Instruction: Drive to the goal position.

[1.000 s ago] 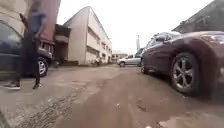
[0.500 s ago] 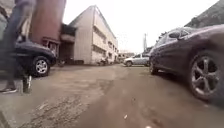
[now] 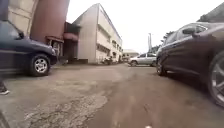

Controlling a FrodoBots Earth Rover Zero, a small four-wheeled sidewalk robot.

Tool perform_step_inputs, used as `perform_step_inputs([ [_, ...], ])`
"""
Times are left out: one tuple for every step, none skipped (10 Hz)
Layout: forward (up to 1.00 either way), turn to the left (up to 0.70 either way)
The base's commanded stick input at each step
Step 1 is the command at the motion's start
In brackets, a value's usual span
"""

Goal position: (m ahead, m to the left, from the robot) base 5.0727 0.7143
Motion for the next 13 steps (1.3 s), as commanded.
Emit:
perform_step_inputs([
  [0.50,0.00],
  [0.50,0.00],
  [0.50,0.00],
  [0.50,0.00],
  [0.50,0.00],
  [0.50,0.00],
  [0.50,0.00],
  [0.50,0.00],
  [0.50,0.00],
  [0.50,0.00],
  [0.50,0.00],
  [0.50,0.00],
  [0.50,0.00],
])
